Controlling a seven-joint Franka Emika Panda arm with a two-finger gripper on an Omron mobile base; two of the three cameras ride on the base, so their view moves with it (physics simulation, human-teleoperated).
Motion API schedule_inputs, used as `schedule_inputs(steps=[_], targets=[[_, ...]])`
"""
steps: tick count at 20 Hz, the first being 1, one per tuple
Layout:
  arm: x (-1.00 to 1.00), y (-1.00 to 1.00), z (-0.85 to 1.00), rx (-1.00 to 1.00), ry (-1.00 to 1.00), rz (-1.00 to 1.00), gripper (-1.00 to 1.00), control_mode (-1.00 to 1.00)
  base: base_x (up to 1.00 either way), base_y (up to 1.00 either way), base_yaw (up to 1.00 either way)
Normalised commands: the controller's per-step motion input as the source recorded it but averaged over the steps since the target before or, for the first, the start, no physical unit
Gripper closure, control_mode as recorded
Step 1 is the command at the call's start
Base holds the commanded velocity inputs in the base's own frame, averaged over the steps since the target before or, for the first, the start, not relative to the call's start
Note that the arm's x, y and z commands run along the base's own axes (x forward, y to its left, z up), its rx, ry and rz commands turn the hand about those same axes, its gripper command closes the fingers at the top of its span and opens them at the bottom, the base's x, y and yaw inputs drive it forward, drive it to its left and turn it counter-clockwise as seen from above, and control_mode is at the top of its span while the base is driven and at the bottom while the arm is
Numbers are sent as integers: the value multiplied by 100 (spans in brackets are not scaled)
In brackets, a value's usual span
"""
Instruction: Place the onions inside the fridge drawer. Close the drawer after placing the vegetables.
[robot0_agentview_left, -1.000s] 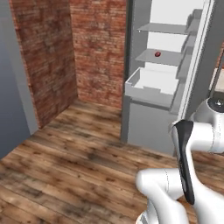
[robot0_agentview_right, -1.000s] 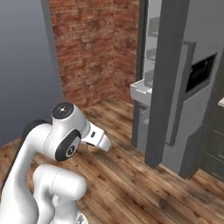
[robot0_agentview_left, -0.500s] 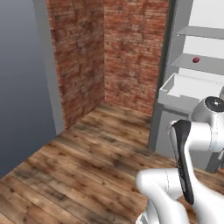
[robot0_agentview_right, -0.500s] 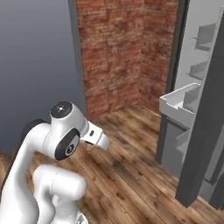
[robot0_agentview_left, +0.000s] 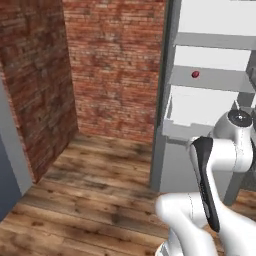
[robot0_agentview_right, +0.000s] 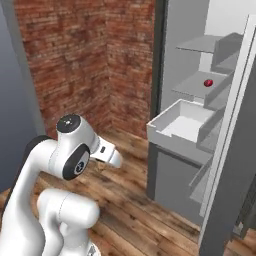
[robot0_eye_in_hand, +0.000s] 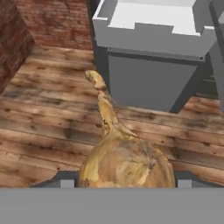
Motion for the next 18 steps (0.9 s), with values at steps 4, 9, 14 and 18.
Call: schedule_inputs(steps=[4,9,14,18], targets=[[0,0,0,0,0,0,100,100,91,77,-59],[0,0,0,0,0,0,100,100,92,53,-53],[0,0,0,0,0,0,100,100,82,5,-42],[0,0,0,0,0,0,100,100,75,0,-30]])
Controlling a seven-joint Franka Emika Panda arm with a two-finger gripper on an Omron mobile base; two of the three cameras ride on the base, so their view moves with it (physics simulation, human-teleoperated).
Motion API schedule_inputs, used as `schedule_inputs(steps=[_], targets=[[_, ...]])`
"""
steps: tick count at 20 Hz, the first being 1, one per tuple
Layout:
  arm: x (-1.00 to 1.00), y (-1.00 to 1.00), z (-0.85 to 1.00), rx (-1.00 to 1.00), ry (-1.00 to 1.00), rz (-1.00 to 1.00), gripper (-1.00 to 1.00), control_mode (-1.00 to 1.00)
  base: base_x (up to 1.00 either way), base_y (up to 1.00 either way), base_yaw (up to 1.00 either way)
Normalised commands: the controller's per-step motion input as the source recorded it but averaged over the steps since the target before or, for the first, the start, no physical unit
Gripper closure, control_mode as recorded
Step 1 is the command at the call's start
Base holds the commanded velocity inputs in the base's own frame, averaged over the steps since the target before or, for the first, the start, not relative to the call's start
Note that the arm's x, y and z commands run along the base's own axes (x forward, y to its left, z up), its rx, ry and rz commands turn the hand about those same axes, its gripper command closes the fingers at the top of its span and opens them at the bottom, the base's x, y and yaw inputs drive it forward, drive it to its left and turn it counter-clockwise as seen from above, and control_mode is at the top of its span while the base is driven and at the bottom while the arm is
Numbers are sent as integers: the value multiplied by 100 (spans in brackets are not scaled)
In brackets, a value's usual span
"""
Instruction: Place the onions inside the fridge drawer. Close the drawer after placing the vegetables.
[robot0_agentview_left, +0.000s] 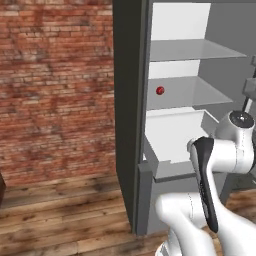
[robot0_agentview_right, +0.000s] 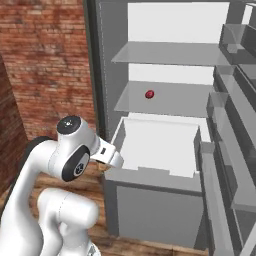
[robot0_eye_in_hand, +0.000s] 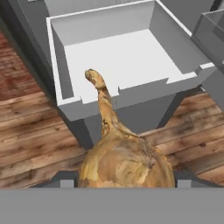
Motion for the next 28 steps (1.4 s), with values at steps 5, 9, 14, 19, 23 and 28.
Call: schedule_inputs(steps=[5,9,14,19,23,28], targets=[[0,0,0,0,0,0,100,100,41,0,-17],[0,0,0,0,0,0,100,100,43,0,-2],[68,-11,0,1,8,0,100,-100,12,0,0],[96,-36,-15,7,17,0,100,-100,0,0,0],[98,-26,-39,7,24,5,100,-100,0,0,0],[100,-29,-47,8,30,3,100,-100,0,0,0]])
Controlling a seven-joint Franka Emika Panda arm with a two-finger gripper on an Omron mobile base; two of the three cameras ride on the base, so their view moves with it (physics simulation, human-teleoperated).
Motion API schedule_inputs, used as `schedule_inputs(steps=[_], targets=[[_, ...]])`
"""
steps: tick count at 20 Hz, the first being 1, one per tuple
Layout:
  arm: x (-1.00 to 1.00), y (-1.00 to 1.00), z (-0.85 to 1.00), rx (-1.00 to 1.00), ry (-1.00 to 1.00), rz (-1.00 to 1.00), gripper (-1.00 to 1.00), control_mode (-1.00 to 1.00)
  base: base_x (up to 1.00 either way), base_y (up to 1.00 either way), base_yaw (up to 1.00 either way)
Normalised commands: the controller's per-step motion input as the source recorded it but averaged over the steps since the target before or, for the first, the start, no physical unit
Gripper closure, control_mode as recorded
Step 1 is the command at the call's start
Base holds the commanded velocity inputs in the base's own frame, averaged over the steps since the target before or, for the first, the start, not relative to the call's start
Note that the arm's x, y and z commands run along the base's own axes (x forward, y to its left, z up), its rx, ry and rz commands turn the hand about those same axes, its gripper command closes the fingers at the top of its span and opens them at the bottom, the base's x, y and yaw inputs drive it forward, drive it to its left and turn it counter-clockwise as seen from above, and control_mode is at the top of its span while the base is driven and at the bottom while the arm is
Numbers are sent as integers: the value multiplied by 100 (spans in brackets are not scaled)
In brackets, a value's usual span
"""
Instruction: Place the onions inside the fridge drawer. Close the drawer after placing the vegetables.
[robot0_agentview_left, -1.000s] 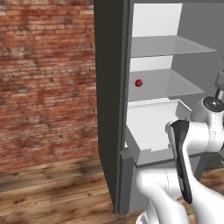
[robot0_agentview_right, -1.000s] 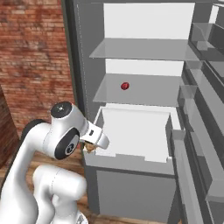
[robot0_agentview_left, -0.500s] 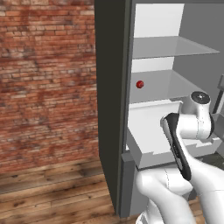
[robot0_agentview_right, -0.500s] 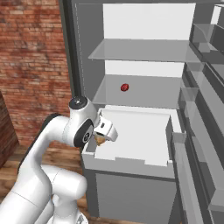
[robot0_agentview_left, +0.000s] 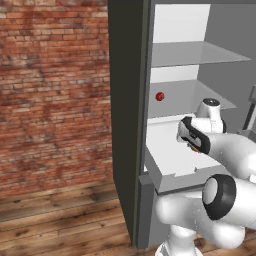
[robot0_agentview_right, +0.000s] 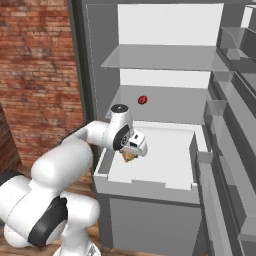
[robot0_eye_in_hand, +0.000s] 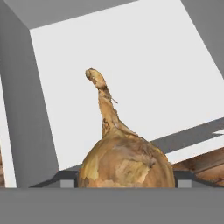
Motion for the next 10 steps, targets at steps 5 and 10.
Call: schedule_inputs(steps=[5,10], targets=[[83,-26,-56,5,24,2,100,-100,0,0,0],[55,-29,-49,2,12,3,100,-100,0,0,0]])
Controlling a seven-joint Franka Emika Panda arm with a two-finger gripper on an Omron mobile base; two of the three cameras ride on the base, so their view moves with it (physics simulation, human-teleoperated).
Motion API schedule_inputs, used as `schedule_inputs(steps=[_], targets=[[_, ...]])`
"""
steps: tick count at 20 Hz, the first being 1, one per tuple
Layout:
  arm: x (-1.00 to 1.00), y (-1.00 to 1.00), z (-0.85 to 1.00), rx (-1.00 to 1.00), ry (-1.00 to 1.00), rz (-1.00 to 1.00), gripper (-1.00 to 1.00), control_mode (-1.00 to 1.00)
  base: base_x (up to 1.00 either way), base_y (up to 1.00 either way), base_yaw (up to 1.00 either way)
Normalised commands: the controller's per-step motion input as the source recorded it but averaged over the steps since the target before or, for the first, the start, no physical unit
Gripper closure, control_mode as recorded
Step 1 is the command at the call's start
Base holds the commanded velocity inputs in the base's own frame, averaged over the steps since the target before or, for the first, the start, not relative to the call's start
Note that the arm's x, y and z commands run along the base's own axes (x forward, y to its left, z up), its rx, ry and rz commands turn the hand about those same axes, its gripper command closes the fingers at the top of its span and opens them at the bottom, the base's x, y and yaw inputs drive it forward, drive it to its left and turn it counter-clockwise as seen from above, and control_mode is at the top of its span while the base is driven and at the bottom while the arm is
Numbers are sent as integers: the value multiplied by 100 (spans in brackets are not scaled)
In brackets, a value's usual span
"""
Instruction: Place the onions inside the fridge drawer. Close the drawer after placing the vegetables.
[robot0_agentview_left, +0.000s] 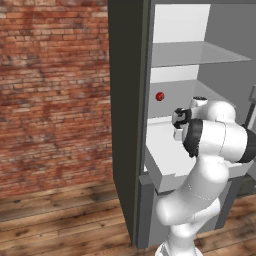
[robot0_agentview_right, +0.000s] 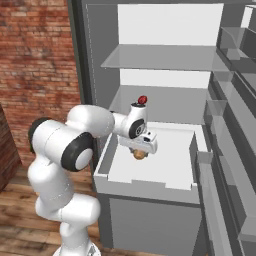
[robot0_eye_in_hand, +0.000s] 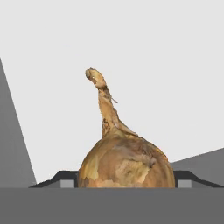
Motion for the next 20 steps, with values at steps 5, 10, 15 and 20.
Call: schedule_inputs(steps=[5,10,15,20], targets=[[5,-20,-62,0,1,5,100,-100,0,0,0],[0,0,-68,0,0,4,100,-100,0,0,0],[26,0,-35,0,0,1,100,-100,0,0,0],[12,0,-28,0,0,3,100,-100,0,0,0]])
